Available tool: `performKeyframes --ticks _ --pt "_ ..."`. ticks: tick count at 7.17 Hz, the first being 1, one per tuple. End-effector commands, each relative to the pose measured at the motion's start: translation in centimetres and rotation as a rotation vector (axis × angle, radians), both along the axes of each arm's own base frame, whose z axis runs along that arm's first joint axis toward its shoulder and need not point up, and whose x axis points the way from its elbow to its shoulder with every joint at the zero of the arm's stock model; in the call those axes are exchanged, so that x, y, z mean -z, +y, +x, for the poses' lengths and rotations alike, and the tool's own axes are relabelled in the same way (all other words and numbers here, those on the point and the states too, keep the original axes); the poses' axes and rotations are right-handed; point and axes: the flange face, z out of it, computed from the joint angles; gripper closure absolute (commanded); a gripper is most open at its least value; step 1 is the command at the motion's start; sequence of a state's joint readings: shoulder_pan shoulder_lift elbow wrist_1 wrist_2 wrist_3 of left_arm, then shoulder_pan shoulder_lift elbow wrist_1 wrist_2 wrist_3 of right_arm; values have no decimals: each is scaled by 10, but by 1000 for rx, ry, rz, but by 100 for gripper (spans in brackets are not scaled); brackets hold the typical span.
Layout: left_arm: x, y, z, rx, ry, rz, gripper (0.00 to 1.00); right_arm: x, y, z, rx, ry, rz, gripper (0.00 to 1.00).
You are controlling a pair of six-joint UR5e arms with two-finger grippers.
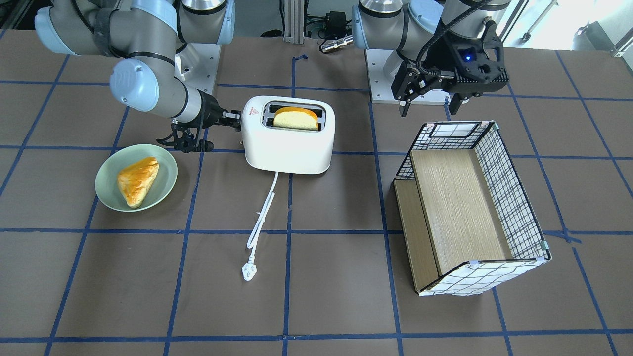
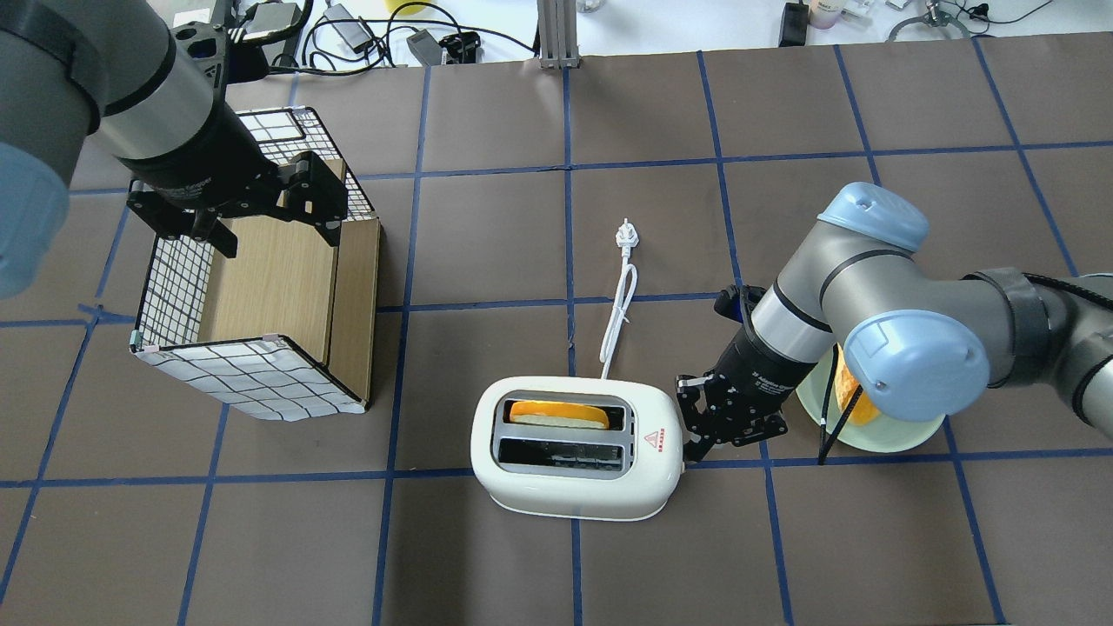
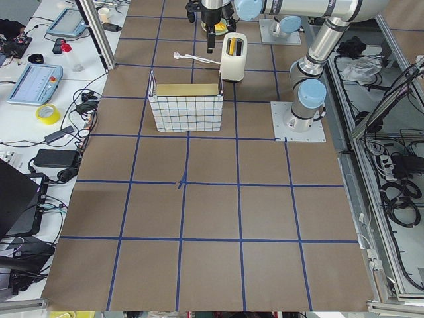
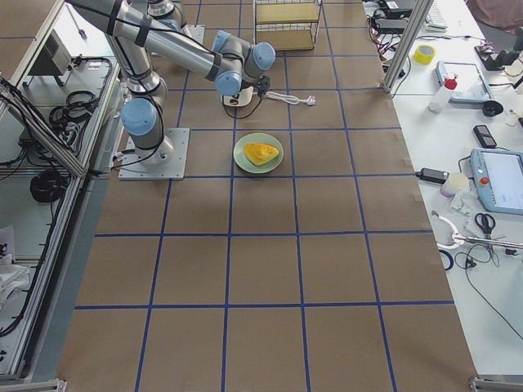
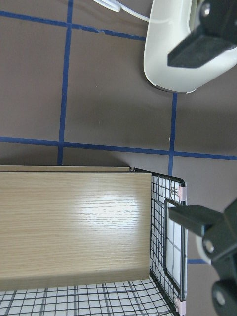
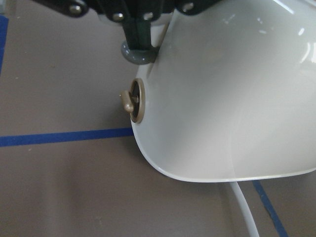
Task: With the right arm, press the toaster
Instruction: 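Press the toaster's side lever down with the right gripper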
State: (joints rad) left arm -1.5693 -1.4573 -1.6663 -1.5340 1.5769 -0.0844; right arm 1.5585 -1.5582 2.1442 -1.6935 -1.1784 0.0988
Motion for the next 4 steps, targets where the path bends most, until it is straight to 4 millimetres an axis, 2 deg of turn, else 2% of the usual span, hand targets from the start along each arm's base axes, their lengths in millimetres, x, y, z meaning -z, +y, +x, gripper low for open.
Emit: performKeyframes --ticks 1,4 --pt "0 -1 0 0 0 1 0 8 -3 0 0 1 11 100" --pt "0 0 0 0 0 0 0 8 -3 0 5 4 14 100"
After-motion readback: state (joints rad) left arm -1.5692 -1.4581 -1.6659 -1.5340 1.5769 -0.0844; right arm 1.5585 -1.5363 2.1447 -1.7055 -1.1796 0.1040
